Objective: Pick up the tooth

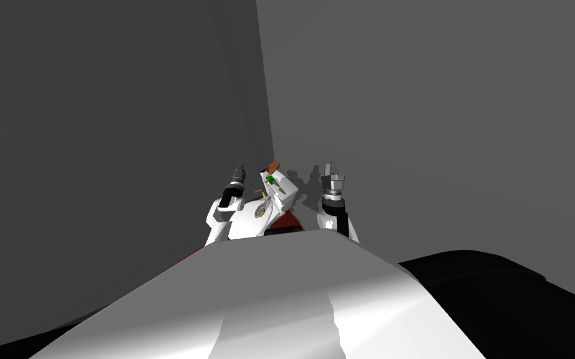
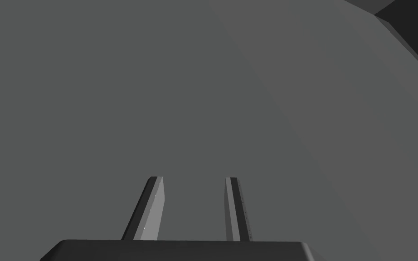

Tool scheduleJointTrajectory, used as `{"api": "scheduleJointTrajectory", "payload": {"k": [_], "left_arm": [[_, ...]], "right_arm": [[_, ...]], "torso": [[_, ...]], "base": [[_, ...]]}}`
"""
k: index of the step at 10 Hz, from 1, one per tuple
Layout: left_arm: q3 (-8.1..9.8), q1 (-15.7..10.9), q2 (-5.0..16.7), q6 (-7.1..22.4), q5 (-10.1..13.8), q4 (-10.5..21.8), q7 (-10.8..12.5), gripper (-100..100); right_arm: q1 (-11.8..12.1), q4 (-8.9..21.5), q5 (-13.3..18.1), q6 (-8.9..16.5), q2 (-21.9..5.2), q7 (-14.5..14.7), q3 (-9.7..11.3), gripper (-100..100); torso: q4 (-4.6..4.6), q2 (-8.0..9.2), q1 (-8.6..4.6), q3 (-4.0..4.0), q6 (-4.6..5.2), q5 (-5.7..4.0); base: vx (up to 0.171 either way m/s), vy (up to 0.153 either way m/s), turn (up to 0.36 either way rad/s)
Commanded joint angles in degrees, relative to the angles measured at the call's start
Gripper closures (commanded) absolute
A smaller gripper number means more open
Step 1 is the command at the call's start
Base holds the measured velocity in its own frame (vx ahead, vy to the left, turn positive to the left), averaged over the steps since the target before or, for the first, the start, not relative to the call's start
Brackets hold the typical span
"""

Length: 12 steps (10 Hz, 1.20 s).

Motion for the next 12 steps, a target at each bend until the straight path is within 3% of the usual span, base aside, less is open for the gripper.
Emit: {"api": "scheduleJointTrajectory", "payload": {"k": [1, 12], "left_arm": [[0.0, 0.0, 0.0, 0.0, 0.0, 0.0, 0.0, -100], [-2.96, -13.7, 3.4, 17.1, 5.1, 8.6, -3.7, -100]], "right_arm": [[0.0, 0.0, 0.0, 0.0, 0.0, 0.0, 0.0, 0], [0.0, 0.0, 0.0, 0.0, 0.0, 0.0, 0.0, 0]], "torso": [[0.0, 0.0, 0.0, 0.0, 0.0, 0.0], [0.01, 0.07, -0.04, 0.04, 0.01, -0.01]], "base": [[0.006, -0.007, 0.021], [-0.015, -0.008, -0.034]]}}
